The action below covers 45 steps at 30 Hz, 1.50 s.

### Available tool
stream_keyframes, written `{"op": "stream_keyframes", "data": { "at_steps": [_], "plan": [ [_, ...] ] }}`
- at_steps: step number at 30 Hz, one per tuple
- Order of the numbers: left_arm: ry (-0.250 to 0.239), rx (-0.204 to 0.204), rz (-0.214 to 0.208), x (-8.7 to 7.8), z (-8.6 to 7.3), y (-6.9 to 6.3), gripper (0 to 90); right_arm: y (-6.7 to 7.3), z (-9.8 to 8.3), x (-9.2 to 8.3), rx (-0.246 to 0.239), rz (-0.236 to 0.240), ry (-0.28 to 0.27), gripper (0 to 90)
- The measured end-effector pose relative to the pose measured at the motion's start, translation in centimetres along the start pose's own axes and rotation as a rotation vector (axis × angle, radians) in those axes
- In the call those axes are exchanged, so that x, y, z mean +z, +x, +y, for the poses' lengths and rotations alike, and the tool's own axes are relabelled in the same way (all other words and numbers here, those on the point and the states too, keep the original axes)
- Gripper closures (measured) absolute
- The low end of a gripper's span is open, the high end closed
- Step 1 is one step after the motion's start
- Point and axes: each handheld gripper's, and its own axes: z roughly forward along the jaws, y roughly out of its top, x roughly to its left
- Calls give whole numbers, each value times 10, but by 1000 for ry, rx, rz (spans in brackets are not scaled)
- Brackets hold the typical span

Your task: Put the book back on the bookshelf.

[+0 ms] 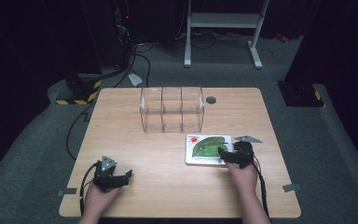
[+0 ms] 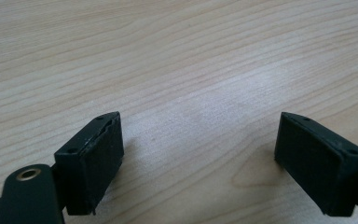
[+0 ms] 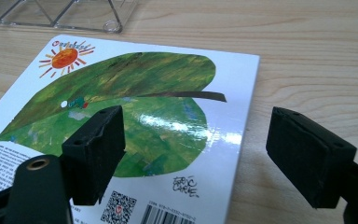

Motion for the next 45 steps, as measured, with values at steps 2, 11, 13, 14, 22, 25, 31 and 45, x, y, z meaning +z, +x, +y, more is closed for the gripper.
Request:
{"op": "stream_keyframes", "data": {
  "at_steps": [2, 11, 13, 14, 22, 25, 31, 45],
  "plan": [
    [-1, -6, 4, -1, -1, -1, 157, 4, 0, 6, 0, 4, 28, 203],
    [-4, -9, 8, -3, -3, -2, 163, 11, -1, 9, -25, -3, 52, 208],
    [-4, -2, 10, -3, -3, -2, 170, 14, -2, 9, -38, -3, 51, 208],
    [-7, -4, 8, -4, -3, -3, 182, 16, -2, 8, -36, 0, 53, 208],
    [9, -9, 8, -6, -3, -8, 208, 45, -13, 3, -91, 23, 53, 204],
    [19, -3, -1, -7, -2, -12, 208, 54, -16, 2, -115, 31, 57, 204],
    [31, -12, -15, -2, 5, -17, 207, 76, -23, 0, -151, 60, 54, 196],
    [-20, -5, -129, 13, 25, -51, 222, 70, -39, -17, -121, 98, 39, 198]
  ]
}}
